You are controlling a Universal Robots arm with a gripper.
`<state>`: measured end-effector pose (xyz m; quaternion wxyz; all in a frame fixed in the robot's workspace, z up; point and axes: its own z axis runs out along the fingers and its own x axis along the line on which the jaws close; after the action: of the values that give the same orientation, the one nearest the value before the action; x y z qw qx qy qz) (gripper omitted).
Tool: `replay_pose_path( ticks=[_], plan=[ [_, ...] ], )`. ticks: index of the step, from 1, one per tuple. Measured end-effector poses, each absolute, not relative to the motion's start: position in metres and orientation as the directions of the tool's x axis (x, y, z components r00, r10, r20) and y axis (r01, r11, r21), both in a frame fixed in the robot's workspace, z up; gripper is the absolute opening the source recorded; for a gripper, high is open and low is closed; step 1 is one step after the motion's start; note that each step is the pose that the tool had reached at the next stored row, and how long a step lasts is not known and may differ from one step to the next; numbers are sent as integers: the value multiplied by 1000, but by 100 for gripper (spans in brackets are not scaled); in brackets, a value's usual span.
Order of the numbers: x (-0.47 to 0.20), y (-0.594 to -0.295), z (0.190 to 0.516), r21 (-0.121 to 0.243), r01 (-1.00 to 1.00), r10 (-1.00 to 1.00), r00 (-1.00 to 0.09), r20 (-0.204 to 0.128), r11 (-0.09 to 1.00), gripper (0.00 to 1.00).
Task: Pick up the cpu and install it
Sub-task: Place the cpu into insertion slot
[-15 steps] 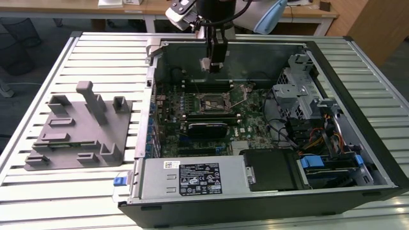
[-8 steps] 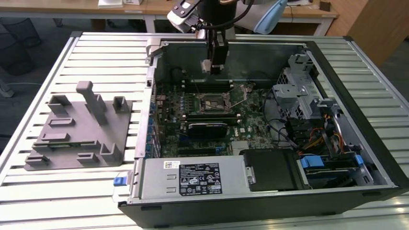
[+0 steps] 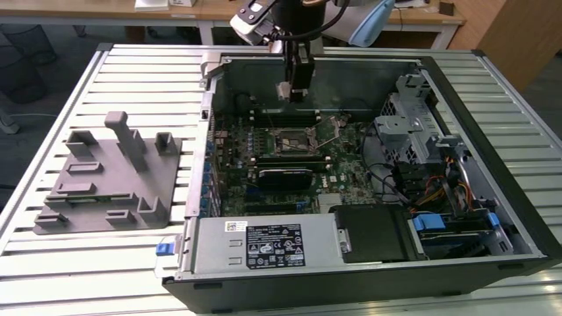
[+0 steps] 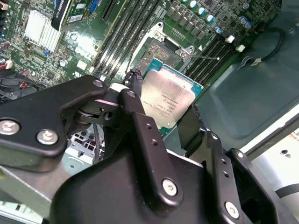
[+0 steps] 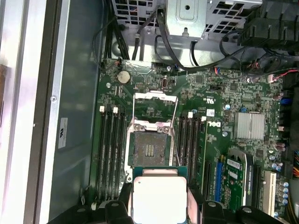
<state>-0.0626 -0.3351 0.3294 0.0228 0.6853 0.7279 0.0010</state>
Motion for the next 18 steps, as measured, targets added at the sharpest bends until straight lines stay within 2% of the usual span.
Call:
replay_pose_path(
  ticks=[18],
  plan=[
    [-53, -335, 308, 23, 999, 999, -42, -31, 42, 54]
  ],
)
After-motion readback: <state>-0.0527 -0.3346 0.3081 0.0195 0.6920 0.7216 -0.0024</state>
